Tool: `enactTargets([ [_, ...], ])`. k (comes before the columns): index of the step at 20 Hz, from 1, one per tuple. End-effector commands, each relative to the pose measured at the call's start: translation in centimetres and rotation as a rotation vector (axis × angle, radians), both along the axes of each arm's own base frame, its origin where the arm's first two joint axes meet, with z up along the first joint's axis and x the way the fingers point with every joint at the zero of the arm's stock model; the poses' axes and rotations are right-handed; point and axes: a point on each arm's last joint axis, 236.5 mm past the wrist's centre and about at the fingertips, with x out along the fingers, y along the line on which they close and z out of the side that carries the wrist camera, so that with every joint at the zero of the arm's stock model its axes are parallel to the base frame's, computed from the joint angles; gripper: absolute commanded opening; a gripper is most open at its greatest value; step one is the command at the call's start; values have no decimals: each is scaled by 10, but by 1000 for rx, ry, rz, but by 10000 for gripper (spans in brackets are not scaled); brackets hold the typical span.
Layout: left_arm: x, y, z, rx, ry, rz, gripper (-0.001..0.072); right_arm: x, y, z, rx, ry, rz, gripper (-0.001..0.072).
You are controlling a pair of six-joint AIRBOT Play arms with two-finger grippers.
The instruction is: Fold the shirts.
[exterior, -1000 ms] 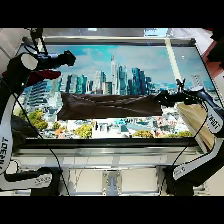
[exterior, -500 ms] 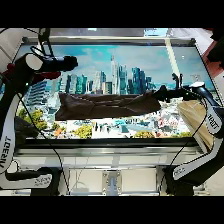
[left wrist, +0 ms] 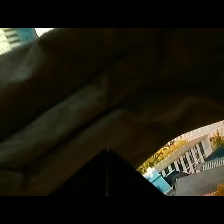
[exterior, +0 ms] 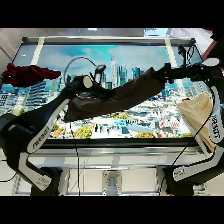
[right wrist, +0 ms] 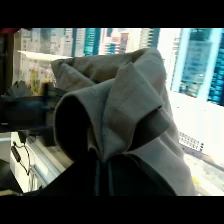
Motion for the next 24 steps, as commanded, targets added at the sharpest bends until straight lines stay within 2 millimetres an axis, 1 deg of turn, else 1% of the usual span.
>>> enactTargets([
  [1, -14, -19, -43, 16, 79, 14, 12, -6, 44, 31, 0, -53, 78, 29],
  [3, 1, -22, -37, -7, 23, 41, 12, -8, 65, 40, 3, -72, 104, 28],
  [5, 14, -23, -32, -27, -24, 72, 12, -13, 85, 44, 14, -77, 135, 28],
  [6, 18, -23, -31, -35, -34, 84, 12, -17, 94, 44, 20, -72, 150, 28],
  [8, 26, -16, -23, -37, -41, 94, 13, -22, 110, 46, 29, -66, 171, 28],
  [9, 33, -7, -10, -36, -41, 96, 13, -24, 118, 46, 33, -65, 176, 28],
  [10, 45, 11, 8, -14, -67, 87, 13, -24, 126, 48, 42, -65, 176, 28],
  [11, 60, 41, 29, 41, -114, 86, 12, -24, 135, 51, 54, -68, 172, 28],
  [12, 75, 75, 52, 104, -163, 103, 12, -23, 147, 54, 66, -83, 171, 27],
  [13, 88, 115, 77, 173, -212, 143, 13, -23, 160, 56, 70, -101, 167, 27],
  [14, 96, 152, 102, 217, -253, 197, 13, -23, 176, 57, 72, -120, 168, 26],
  [15, 101, 185, 127, 242, -288, 256, 13, -25, 193, 58, 72, -141, 170, 26],
  [16, 102, 215, 153, 241, -326, 318, 13, -26, 215, 58, 71, -170, 168, 25],
  [17, 101, 238, 173, 237, -351, 362, 13, -26, 234, 57, 67, -199, 159, 25],
  [18, 97, 255, 188, 234, -368, 398, 13, -26, 253, 54, 67, -221, 152, 25],
  [19, 92, 271, 200, 237, -378, 426, 13, -29, 274, 47, 68, -230, 151, 24],
  [20, 86, 281, 208, 241, -378, 442, 13, -33, 294, 34, 68, -222, 160, 25],
  [21, 82, 286, 211, 245, -371, 448, 13, -40, 315, 16, 63, -203, 176, 25],
  [22, 78, 288, 209, 257, -358, 439, 12, -47, 334, -4, 57, -175, 185, 26],
  [24, 70, 287, 201, 283, -325, 399, 13, -53, 367, -42, 50, -134, 163, 32],
])
